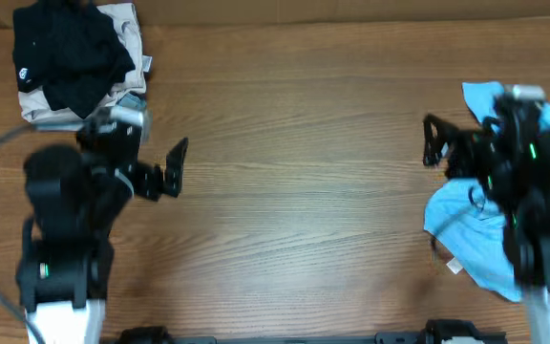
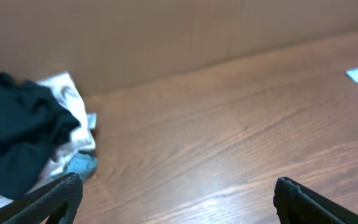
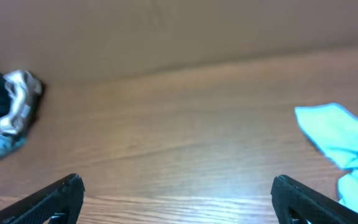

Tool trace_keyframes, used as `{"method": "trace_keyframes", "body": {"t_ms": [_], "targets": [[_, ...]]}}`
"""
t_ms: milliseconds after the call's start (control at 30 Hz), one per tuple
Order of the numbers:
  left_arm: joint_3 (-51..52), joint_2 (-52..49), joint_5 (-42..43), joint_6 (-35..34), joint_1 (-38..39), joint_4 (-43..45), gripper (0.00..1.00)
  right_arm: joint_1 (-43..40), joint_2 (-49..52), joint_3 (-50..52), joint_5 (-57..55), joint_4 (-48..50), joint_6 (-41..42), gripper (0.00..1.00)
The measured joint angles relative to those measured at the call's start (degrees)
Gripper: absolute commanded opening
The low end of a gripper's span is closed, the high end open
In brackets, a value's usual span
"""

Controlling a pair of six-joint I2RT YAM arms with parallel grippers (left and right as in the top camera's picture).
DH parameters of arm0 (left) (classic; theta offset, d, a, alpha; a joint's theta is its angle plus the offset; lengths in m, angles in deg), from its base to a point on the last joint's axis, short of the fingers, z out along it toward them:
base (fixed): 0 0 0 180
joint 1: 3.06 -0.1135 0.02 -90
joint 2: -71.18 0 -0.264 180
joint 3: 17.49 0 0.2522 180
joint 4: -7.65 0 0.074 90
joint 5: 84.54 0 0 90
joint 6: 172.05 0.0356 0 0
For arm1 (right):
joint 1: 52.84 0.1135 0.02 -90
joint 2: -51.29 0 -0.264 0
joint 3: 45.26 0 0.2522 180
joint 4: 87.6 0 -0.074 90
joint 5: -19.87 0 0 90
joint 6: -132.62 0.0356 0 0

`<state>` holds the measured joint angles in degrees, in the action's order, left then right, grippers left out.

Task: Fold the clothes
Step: 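Move the right gripper to the crumpled light-blue T-shirt and grasp it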

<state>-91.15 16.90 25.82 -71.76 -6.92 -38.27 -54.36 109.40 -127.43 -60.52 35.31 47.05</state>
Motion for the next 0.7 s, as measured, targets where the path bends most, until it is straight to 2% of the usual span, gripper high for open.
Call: {"method": "trace_keyframes", "body": {"t_ms": [33, 367, 600, 700], "targets": [[-1.7, -3.19, 0.68, 0.24, 0.0, -0.39, 1.0, 0.0, 4.46, -1.62, 0.02, 0.13, 0.02, 1.0], [-2.86, -21.16, 2.23, 0.44, 0.0, 0.02, 1.0, -0.22, 26.6, -2.49, 0.0, 2.1, 0.35, 1.0], [-2.86, -28.33, 4.76, 0.44, 0.0, 3.08, 1.0, -3.93, 36.0, -2.51, -6.16, -4.68, 10.84, 0.82], [-2.86, -29.31, 5.51, 0.37, 0.02, 4.85, 1.0, -5.88, 38.95, -2.51, -9.79, -7.89, 15.19, 0.81]]}}
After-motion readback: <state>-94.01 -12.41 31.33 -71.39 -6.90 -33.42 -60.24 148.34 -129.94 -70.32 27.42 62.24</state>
